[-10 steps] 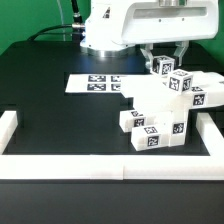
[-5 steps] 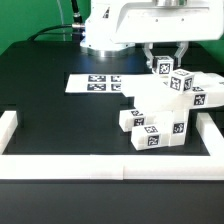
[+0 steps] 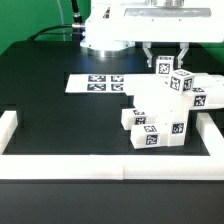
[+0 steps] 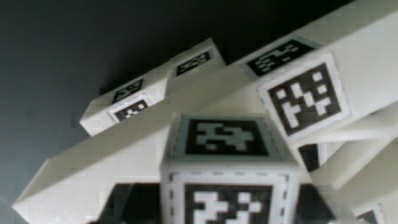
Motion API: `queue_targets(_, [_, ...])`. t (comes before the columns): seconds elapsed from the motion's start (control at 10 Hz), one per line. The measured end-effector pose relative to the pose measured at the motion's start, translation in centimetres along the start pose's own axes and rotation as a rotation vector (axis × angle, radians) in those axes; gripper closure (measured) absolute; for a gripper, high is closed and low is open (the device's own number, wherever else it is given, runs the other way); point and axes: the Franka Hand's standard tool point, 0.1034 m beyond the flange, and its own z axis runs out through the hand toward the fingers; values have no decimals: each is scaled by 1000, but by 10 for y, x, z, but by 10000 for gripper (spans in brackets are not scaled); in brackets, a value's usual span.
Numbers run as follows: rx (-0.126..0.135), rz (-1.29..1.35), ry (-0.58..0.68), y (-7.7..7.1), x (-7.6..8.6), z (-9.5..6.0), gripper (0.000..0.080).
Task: Assemble chair
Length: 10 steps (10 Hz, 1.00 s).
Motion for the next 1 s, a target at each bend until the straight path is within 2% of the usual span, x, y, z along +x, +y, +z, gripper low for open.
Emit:
queue_targets(0.6, [42, 385, -18, 0, 0, 1, 509])
queue_targets(0.8, [48, 574, -28, -4, -3, 1, 509])
queue_targets(1.0, [50, 610, -31, -8, -4, 1, 509])
